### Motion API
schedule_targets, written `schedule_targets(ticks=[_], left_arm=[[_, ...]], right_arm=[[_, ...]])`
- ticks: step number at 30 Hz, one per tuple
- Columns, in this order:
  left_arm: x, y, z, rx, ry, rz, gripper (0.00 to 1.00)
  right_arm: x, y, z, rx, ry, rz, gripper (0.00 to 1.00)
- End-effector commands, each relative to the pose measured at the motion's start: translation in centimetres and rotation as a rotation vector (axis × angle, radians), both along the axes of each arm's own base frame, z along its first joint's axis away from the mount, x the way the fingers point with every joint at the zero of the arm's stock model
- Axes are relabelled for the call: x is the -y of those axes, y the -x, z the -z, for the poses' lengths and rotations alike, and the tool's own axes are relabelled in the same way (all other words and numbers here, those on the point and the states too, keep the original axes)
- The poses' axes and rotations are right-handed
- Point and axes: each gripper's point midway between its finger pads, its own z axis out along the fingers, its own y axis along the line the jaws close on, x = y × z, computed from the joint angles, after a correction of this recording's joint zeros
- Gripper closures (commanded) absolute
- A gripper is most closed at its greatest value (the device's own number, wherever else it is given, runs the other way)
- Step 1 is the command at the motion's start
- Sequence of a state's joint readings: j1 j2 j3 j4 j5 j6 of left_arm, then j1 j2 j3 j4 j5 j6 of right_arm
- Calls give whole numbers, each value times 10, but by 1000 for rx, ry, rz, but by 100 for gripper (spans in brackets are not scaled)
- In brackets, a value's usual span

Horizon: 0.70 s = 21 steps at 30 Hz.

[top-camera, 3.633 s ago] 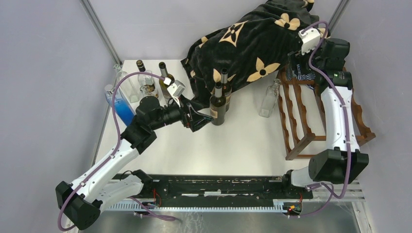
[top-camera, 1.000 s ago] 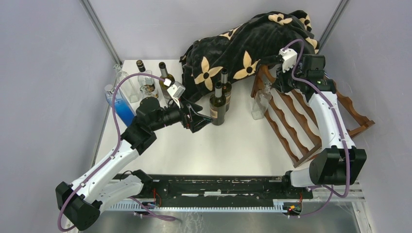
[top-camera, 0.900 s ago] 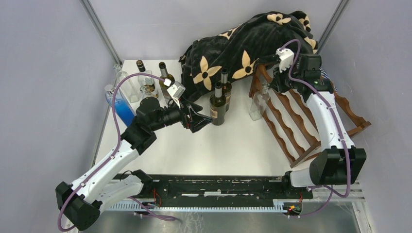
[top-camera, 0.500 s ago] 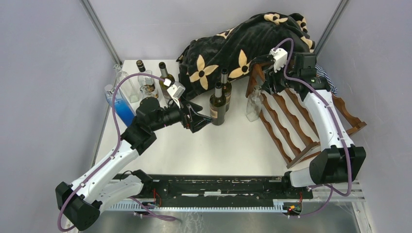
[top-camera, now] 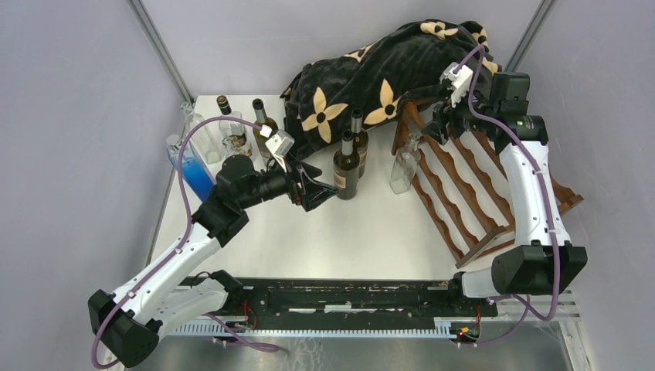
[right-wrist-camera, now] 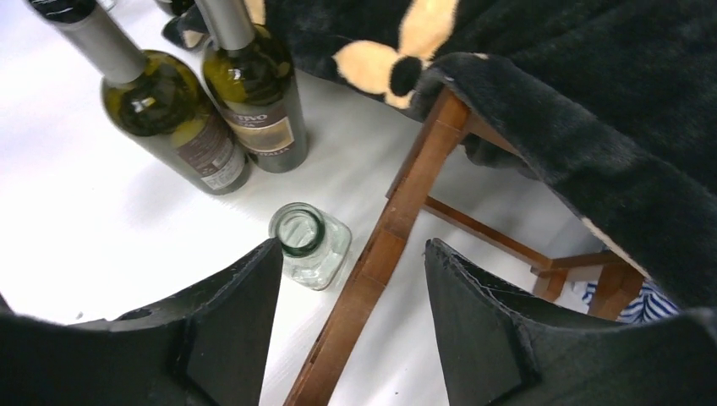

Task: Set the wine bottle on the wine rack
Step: Move the wine rack to the corner of the board, then pick up the wine bottle from the center of the board.

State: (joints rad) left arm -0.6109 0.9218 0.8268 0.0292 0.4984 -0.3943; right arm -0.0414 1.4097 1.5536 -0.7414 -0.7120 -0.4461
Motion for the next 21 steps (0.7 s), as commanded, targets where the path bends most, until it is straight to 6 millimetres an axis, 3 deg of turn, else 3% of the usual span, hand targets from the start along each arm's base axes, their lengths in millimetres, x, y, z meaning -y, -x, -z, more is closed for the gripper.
schedule_targets(ticks=[1, 5, 7, 13, 21], left_arm=[[0, 4, -21, 55, 44, 7, 0], [5, 10, -18, 70, 48, 41, 0], [6, 12, -17, 73, 52, 49, 0], [6, 15, -13, 70, 65, 52, 1], [3, 21, -9, 65, 67, 54, 1]], right_arm=[[-21, 30, -28, 167, 25, -216, 26], [-30, 46, -24, 329, 131, -385, 6], [-33, 50, -13, 393, 204, -466, 2], [-42, 35, 11, 385, 310, -562, 3], [-40, 2, 29, 227, 315, -479, 25]])
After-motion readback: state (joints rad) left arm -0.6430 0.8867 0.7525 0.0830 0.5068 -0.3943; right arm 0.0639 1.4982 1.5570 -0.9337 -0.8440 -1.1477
